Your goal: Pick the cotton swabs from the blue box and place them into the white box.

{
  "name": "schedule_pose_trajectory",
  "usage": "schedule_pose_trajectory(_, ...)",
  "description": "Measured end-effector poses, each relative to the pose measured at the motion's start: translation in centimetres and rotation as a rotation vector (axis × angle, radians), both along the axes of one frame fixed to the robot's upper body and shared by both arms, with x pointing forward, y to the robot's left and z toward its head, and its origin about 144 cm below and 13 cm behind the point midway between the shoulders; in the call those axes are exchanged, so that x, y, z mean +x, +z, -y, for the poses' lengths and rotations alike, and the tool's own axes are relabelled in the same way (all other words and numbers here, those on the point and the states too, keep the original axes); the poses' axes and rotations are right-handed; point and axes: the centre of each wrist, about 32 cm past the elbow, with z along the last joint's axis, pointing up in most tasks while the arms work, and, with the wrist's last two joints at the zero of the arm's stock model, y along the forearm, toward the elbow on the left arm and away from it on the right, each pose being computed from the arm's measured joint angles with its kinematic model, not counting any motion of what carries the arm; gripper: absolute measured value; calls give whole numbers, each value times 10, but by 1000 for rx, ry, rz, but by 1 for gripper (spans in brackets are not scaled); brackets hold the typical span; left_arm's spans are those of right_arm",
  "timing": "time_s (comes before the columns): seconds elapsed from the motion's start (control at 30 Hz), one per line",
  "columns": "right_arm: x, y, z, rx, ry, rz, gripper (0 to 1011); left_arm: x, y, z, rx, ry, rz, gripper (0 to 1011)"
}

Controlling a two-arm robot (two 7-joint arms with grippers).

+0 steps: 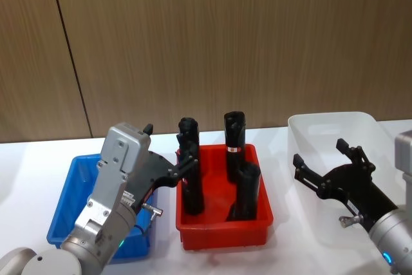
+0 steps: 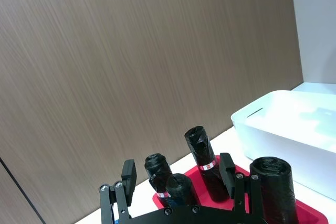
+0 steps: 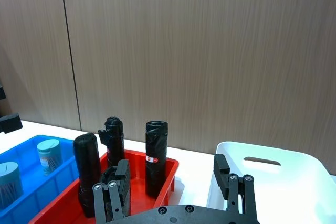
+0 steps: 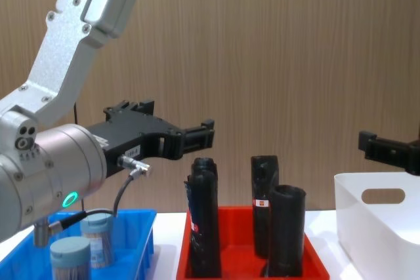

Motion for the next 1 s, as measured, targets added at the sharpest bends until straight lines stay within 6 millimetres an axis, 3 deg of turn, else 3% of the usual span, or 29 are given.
schedule_pose_trajectory(1.0, 0, 0, 0, 0, 0, 0, 1002, 2, 0, -1, 3, -4, -4, 1004)
